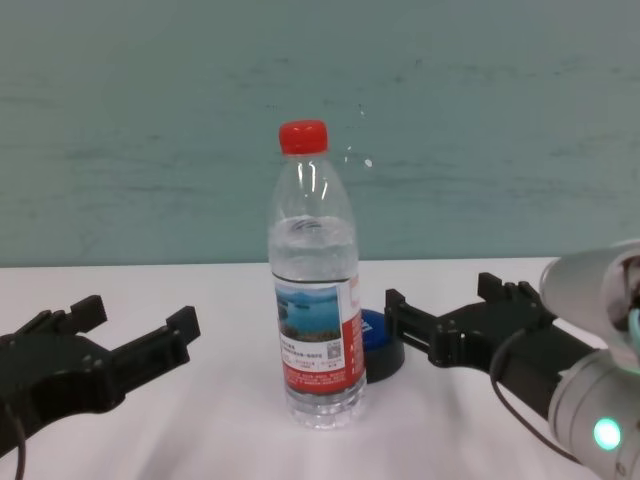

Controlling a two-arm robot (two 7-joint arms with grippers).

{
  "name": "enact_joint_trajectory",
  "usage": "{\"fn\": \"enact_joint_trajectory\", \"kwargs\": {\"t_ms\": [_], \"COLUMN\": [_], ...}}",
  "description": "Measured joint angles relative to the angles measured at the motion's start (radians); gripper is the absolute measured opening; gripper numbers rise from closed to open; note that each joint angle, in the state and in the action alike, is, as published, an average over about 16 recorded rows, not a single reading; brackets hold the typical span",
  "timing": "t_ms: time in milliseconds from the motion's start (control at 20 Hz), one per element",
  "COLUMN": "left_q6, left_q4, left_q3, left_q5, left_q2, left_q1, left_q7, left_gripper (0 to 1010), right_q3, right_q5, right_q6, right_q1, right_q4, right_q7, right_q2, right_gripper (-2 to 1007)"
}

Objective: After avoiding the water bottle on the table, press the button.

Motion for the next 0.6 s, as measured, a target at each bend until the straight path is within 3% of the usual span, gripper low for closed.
{"fn": "enact_joint_trajectory", "kwargs": {"t_ms": [600], "left_q6": [0.000], "left_q4": [0.000], "left_q3": [0.000], "left_q5": [0.000], "left_q2": [0.000], "left_q1": [0.000], "left_q7": [0.000], "left_gripper": [1010], "right_q3": [0.000], "right_q5": [0.000], "right_q6": [0.001], "right_q1": [0.000], "right_q4": [-0.002], "right_q7": [0.001], "right_q2": [0.001], "right_gripper": [1004]}}
